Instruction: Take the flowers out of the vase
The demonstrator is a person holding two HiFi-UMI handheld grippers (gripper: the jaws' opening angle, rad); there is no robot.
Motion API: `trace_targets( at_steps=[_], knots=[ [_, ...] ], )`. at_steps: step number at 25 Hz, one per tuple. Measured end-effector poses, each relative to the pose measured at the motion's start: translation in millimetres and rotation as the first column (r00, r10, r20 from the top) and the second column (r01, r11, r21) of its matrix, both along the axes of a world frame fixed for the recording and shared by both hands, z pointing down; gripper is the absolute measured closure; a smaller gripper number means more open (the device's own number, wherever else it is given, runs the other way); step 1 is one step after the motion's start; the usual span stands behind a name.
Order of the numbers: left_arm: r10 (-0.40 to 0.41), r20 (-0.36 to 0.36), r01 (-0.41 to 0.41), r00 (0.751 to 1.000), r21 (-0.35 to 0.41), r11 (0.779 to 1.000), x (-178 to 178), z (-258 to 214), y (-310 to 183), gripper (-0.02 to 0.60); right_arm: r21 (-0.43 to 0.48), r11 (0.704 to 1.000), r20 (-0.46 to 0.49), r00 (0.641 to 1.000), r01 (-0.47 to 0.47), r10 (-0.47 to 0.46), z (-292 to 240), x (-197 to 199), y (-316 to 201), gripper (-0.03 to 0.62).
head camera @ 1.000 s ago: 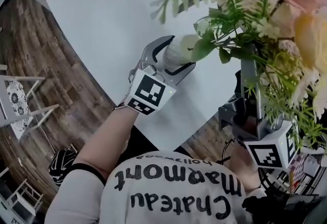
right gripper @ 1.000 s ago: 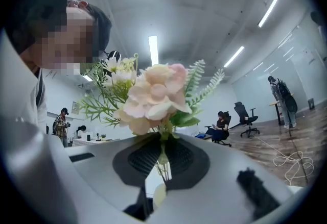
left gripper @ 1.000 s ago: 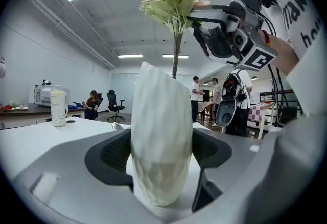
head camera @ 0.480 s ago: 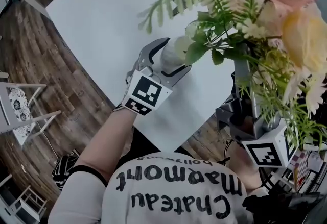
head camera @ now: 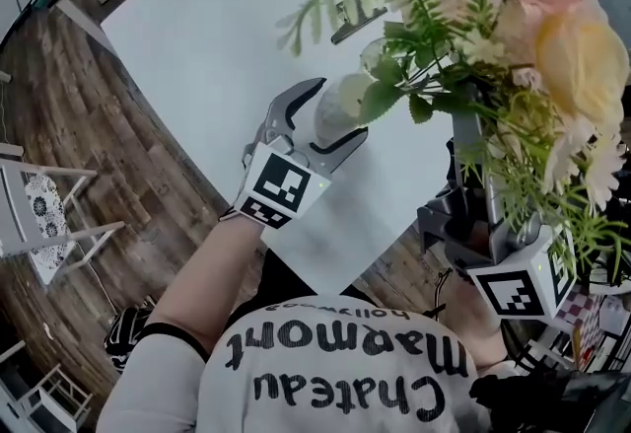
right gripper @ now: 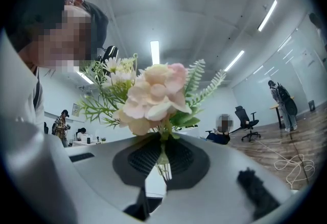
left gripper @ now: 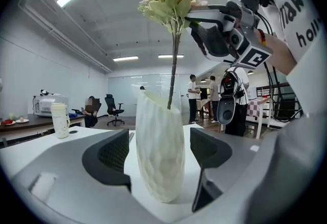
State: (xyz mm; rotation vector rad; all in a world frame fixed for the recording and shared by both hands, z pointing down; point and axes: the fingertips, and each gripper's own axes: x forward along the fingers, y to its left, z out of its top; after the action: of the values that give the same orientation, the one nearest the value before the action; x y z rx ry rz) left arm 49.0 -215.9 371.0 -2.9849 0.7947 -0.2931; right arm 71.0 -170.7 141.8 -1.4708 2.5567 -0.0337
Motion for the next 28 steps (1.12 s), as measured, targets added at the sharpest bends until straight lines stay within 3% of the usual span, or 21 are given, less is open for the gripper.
trace_targets(
  at_steps=[9,18,23,25,28],
  knots=[
    [-0.012,-0.031,0.013,0.999,0.034,0.999,-24,-40,16,0.231,0.062,0.997,-0.001,0.999,-0.035,0.035,-28,-4,27,0.557],
    [0.0,-0.135,0.007,0.991,0.045,0.999,-45,-106,35,0.474,0.088,0.992,0.018,0.996,-0.094,0.092,-41,-1,46,0.556],
    [-0.056,-0.233,0.051,0.971,-0.024,0.998,-43,-140,60,0.544,0.095,0.992,0.016,0.997,-0.081,0.08,-41,16,62,0.556],
    [-0.093,-0.243,0.083,0.965,-0.049,0.995,-36,-146,72,0.577,0.086,0.993,0.023,0.997,-0.076,0.074,-37,30,71,0.556],
    [-0.138,-0.238,0.125,0.961,-0.066,0.99,-31,-151,81,0.577,0.068,0.996,0.038,0.998,-0.054,0.052,-31,41,74,0.556]
  ],
)
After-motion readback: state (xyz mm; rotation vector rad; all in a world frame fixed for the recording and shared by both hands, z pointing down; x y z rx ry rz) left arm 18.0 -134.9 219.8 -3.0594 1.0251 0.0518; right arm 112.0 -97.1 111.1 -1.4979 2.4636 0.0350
